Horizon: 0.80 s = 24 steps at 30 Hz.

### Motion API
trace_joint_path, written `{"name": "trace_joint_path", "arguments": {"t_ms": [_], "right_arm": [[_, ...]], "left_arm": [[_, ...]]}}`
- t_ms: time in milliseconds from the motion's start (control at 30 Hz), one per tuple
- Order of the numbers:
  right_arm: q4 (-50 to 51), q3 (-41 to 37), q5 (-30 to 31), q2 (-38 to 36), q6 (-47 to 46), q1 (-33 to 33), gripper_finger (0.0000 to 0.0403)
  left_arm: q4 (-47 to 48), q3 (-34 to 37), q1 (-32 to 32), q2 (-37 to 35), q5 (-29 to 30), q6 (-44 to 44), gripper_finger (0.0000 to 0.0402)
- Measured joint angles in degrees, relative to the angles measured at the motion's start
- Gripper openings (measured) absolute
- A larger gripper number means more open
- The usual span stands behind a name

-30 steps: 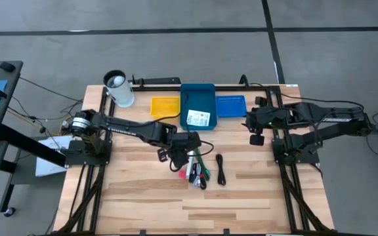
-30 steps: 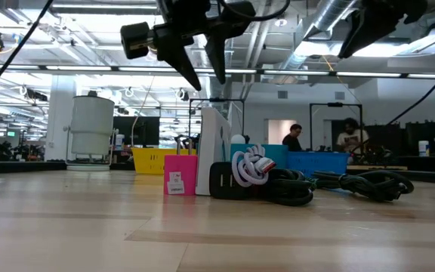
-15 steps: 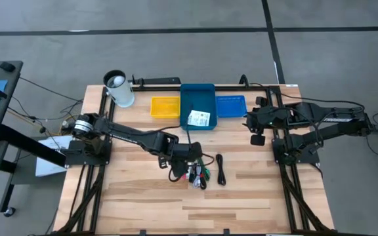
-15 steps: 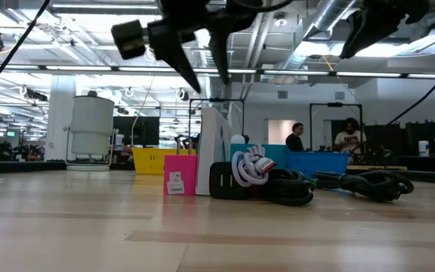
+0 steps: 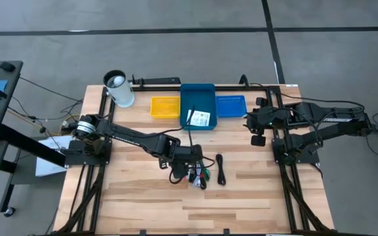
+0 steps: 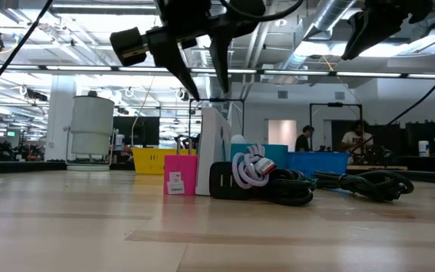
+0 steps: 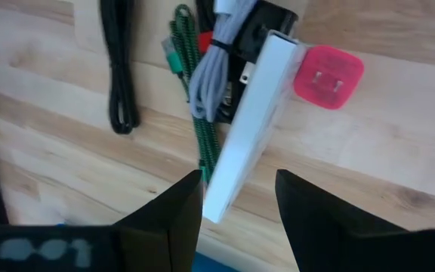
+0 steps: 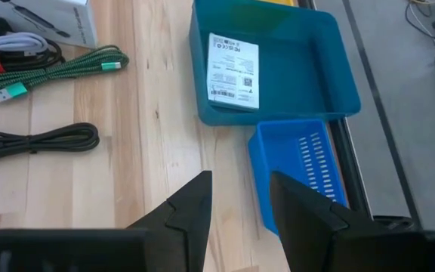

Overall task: Pick and place items into bin
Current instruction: Put the white card reader box into the large blue bin

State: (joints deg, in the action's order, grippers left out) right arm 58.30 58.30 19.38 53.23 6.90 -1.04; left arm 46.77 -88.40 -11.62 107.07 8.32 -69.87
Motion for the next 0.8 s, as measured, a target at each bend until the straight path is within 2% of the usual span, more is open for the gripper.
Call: {"name": "trace_joint_path", "arguments": {"t_ms": [400,567,800], "right_arm": [[0.0,0.0,0.0,0.0,0.0,0.0,0.0129],[0.0,0.0,0.0,0.0,0.0,0.0,0.0129],[0.0,0.0,0.0,0.0,0.7,-0.1,0.0129]], "left_arm": [[-4.0,0.0,0.2,0.0,0.8,0.1,0.0159],[-4.1,0.0,0.3,-0.2,3.9,2.5,0.0159],[-3.7,-3.4,0.3,-0.2,4.2,2.0,0.0159]]}}
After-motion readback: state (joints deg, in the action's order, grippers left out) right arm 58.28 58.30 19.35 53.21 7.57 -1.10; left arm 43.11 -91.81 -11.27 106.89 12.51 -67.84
